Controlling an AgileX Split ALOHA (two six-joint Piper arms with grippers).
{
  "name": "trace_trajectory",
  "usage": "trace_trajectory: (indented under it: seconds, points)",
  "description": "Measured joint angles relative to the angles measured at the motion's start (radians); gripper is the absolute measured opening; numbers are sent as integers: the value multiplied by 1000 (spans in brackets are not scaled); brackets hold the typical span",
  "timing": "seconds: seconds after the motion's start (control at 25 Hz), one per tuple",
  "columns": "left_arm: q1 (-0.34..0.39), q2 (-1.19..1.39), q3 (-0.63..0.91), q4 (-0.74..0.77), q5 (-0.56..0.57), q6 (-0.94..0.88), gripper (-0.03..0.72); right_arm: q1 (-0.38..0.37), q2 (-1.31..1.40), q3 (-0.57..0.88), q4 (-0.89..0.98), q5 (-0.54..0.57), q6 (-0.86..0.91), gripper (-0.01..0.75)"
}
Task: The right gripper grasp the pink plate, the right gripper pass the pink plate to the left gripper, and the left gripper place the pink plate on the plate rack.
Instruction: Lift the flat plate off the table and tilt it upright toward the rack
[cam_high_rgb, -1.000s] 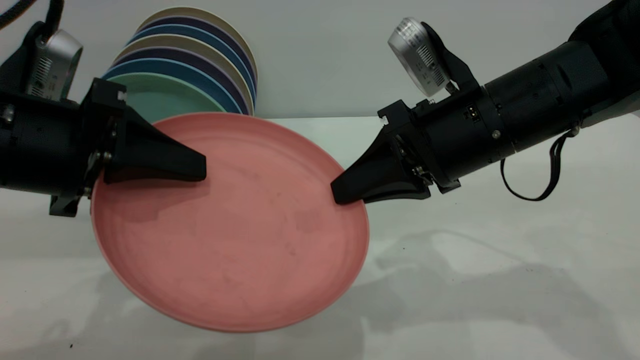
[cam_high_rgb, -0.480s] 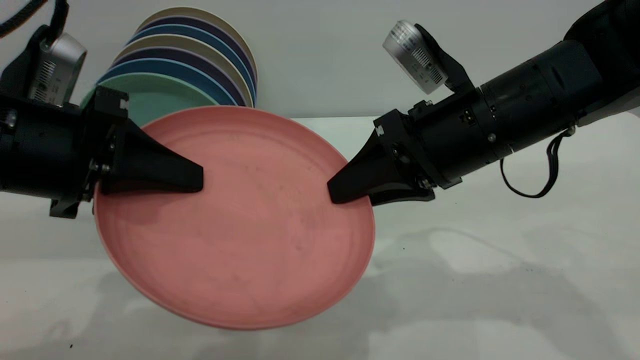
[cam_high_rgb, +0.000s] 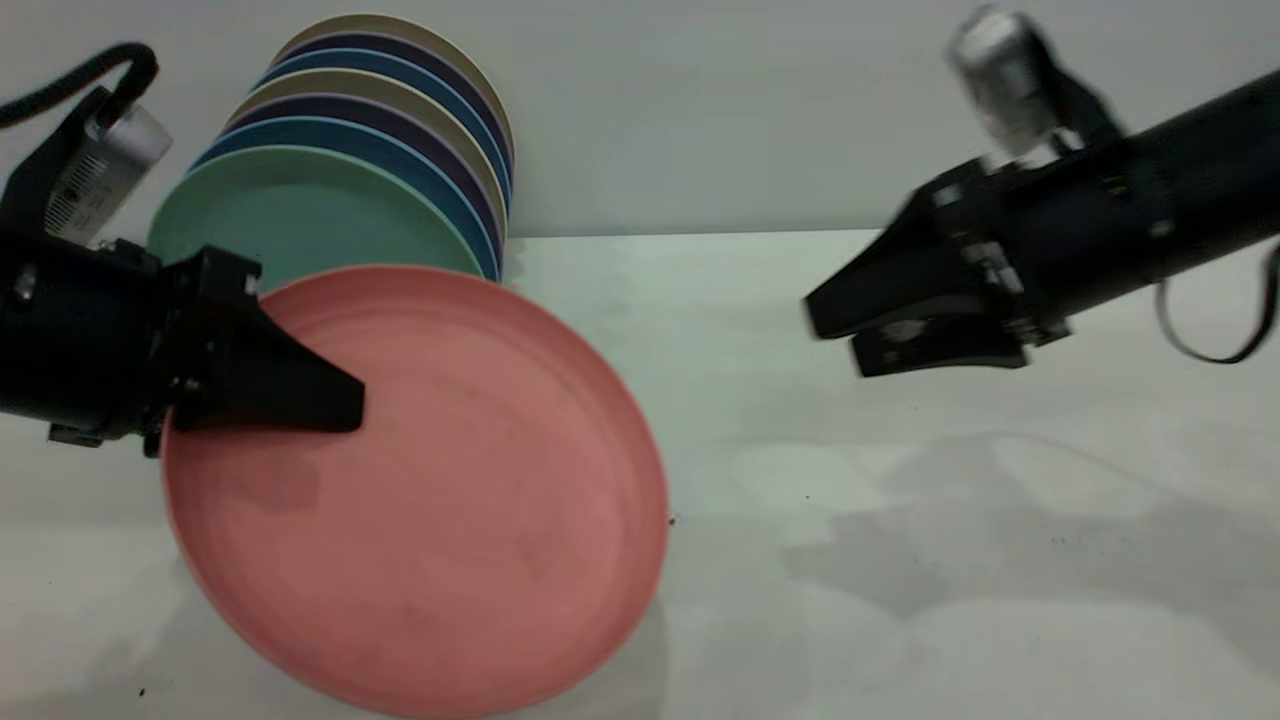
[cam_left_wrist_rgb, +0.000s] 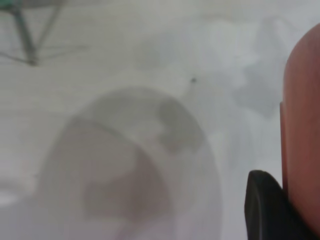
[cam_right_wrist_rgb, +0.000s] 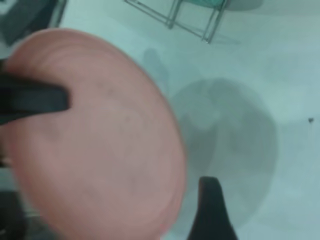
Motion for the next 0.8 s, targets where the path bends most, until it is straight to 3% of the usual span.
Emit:
trace_trajectory:
  seconds: [0.16, 0.4, 0.64, 0.8]
  points:
    - [0, 0, -5, 0, -26, 37, 119, -88, -1, 0, -52, 80, 15, 546]
    - [0, -42, -58, 98, -27, -13, 119, -141, -2, 0, -151, 13, 79, 543]
    - [0, -124, -162, 453, -15, -170, 119, -142, -13, 0, -249, -72, 151, 541]
    - [0, -196, -282, 735, 3, -160, 119, -142, -45, 0, -269, -98, 168, 541]
